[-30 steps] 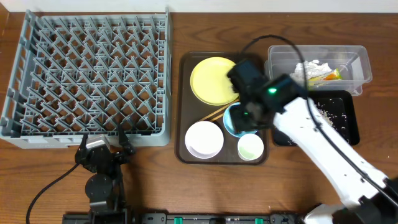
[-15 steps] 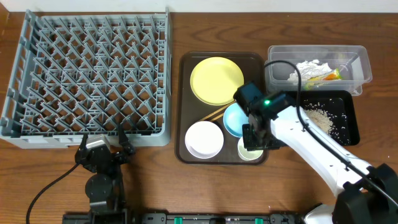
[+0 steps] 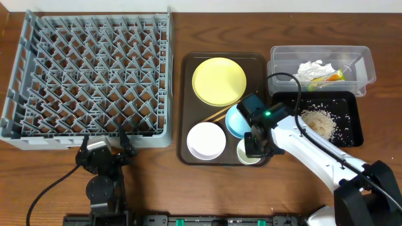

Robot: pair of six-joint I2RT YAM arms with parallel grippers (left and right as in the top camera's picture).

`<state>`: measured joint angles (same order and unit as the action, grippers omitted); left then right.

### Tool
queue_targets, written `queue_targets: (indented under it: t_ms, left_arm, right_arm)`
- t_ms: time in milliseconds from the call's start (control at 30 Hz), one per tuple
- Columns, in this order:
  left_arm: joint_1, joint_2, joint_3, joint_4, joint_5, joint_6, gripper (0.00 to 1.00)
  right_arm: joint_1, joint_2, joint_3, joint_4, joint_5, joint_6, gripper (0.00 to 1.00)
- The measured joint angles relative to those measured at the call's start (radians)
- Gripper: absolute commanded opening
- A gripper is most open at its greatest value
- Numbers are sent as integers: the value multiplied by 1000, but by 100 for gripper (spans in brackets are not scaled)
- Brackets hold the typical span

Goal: Sort waste into correct bins and load items into the dishwasher
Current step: 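Grasp the cream cup with the right gripper and lift it, then bring the cream cup toward the left gripper above the tray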

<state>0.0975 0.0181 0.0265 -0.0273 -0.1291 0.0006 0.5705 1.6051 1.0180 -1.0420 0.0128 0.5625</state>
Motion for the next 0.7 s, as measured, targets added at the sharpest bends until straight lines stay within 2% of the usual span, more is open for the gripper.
queue_targets:
  t_ms: [233,400,567,700]
  left_arm:
    - [0,0,0,6,5,-3,92]
    - [0,0,3,2,56,-10,92]
    - [0,44,92,-87,87,-54,93]
    - [0,138,218,-123,153,-74,93]
  right_arm:
    - [-14,-1,40,-90,-7,-6,1]
    - [-48,-74,149,-137,-75,-71,1]
    - [-164,-203,314,-104,-175,-148,1]
    - [-253,-230,372,7,-283,-195,1]
